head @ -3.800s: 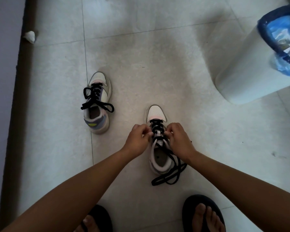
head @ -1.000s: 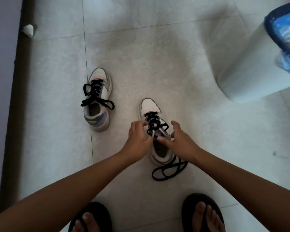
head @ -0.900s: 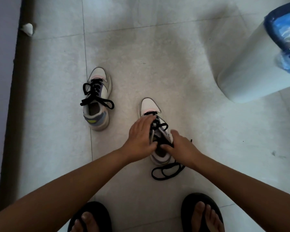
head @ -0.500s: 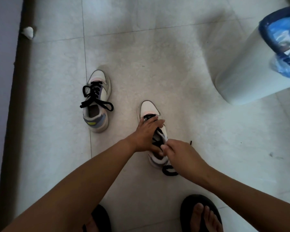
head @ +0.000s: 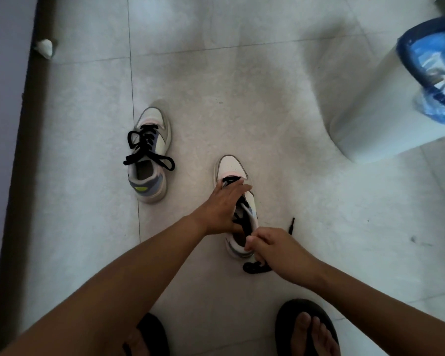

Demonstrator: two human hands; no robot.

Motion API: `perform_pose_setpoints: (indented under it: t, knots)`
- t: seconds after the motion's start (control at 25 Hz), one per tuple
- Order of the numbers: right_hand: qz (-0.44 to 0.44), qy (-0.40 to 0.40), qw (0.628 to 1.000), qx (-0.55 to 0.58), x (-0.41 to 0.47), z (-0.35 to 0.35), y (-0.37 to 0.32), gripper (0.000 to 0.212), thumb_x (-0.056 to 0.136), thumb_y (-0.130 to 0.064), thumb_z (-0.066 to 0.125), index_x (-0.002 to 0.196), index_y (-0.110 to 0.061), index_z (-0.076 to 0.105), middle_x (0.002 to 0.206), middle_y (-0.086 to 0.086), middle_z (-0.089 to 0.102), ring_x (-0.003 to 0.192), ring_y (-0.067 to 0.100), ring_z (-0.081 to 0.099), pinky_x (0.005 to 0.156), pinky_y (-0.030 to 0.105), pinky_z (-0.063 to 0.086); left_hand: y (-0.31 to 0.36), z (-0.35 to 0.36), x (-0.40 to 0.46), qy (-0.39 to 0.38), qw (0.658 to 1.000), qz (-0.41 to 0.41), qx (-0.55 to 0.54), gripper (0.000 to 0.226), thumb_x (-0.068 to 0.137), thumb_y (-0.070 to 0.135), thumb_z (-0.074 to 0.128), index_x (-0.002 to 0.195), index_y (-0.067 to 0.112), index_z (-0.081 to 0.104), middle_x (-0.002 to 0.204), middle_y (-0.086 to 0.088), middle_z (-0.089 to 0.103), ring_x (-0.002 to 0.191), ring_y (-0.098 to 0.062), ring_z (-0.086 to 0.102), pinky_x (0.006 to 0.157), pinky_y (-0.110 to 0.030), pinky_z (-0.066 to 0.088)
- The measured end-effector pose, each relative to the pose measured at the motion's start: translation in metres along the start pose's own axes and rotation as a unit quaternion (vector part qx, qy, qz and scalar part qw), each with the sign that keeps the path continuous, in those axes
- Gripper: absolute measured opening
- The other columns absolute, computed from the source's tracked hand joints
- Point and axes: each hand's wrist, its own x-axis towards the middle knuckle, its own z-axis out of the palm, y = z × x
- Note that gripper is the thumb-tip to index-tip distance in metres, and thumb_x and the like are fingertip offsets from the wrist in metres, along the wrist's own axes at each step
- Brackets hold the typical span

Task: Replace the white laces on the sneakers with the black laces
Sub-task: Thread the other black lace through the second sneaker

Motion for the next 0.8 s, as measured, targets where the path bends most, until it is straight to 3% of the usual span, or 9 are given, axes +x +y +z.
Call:
perform_pose_setpoints:
  t: [0.12, 0.2, 0.28, 0.4, 0.48, 0.6, 0.68, 0.8]
  knots:
    - [0.045, -0.076, 0.984, 0.152, -0.002, 0.001, 0.012, 0.028, 0.097, -0.031, 0.046, 0.093, -0.012, 0.066, 0.073, 0.001, 0.072, 0.070, 0.011, 0.065, 0.073, 0.024, 0.050, 0.006, 0.003, -0.022, 0.148, 0.989, -0.006, 0.021, 0.070, 0.068, 0.016, 0.081, 0.128, -0.003, 0.050, 0.128, -0.023, 0.050, 0.122, -0.038, 0.045, 0.101, -0.044, 0.042]
    - [0.041, -0.047, 0.992, 0.107, 0.000, 0.006, 0.024, 0.032, 0.097, -0.035, 0.046, 0.084, -0.013, 0.064, 0.073, 0.001, 0.070, 0.071, 0.016, 0.065, 0.074, 0.030, 0.051, 0.012, 0.009, -0.039, 0.211, 0.976, -0.009, 0.057, 0.048, 0.074, 0.009, 0.076, 0.117, -0.005, 0.060, 0.107, -0.022, 0.059, 0.097, -0.035, 0.059, 0.078, -0.040, 0.055]
    - [0.005, 0.076, 0.997, -0.027, 0.014, 0.003, 0.032, 0.024, 0.097, -0.034, 0.047, 0.083, -0.020, 0.061, 0.076, -0.004, 0.065, 0.072, 0.015, 0.061, 0.072, 0.030, 0.049, 0.017, 0.011, -0.048, 0.213, 0.975, -0.006, 0.063, 0.038, 0.079, 0.008, 0.072, 0.114, -0.006, 0.062, 0.097, -0.019, 0.061, 0.085, -0.030, 0.062, 0.066, -0.038, 0.056]
    - [-0.061, 0.187, 0.979, -0.061, 0.046, -0.007, 0.027, 0.016, 0.095, -0.023, 0.053, 0.105, -0.021, 0.065, 0.094, -0.006, 0.064, 0.082, 0.012, 0.058, 0.069, 0.020, 0.041, 0.024, 0.008, -0.044, 0.220, 0.974, -0.053, 0.014, 0.027, 0.082, 0.008, 0.069, 0.106, -0.003, 0.065, 0.092, -0.016, 0.061, 0.080, -0.027, 0.061, 0.067, -0.036, 0.055]
    - [-0.094, 0.182, 0.975, -0.082, 0.067, -0.012, 0.020, 0.020, 0.092, -0.021, 0.057, 0.109, -0.016, 0.067, 0.099, -0.001, 0.063, 0.085, 0.010, 0.056, 0.075, 0.017, 0.039, 0.031, 0.007, -0.041, 0.214, 0.970, -0.114, -0.030, 0.021, 0.085, 0.011, 0.067, 0.103, 0.000, 0.066, 0.093, -0.013, 0.059, 0.081, -0.022, 0.059, 0.071, -0.028, 0.050]
    - [-0.118, 0.173, 0.971, -0.117, 0.083, -0.013, 0.014, 0.012, 0.088, -0.021, 0.062, 0.095, -0.014, 0.070, 0.094, 0.002, 0.064, 0.085, 0.014, 0.058, 0.076, 0.023, 0.043, 0.031, 0.006, -0.040, 0.217, 0.959, -0.164, -0.073, 0.019, 0.089, 0.018, 0.062, 0.102, 0.005, 0.066, 0.093, -0.006, 0.056, 0.080, -0.014, 0.055, 0.069, -0.017, 0.041]
    - [-0.127, 0.171, 0.968, -0.134, 0.085, -0.015, 0.014, 0.012, 0.090, -0.021, 0.060, 0.093, -0.013, 0.068, 0.093, 0.004, 0.064, 0.085, 0.016, 0.058, 0.074, 0.026, 0.044, 0.029, -0.002, -0.037, 0.216, 0.957, -0.175, -0.084, 0.019, 0.091, 0.019, 0.056, 0.103, 0.008, 0.068, 0.093, -0.005, 0.058, 0.079, -0.011, 0.054, 0.068, -0.015, 0.038]
    - [-0.152, 0.145, 0.945, -0.250, 0.090, -0.017, 0.015, 0.019, 0.094, -0.022, 0.052, 0.100, -0.007, 0.063, 0.097, 0.009, 0.061, 0.089, 0.022, 0.056, 0.074, 0.032, 0.043, 0.030, -0.011, -0.025, 0.178, 0.969, -0.168, -0.036, 0.022, 0.093, 0.021, 0.053, 0.106, 0.012, 0.069, 0.097, -0.006, 0.059, 0.081, -0.012, 0.054, 0.069, -0.020, 0.040]
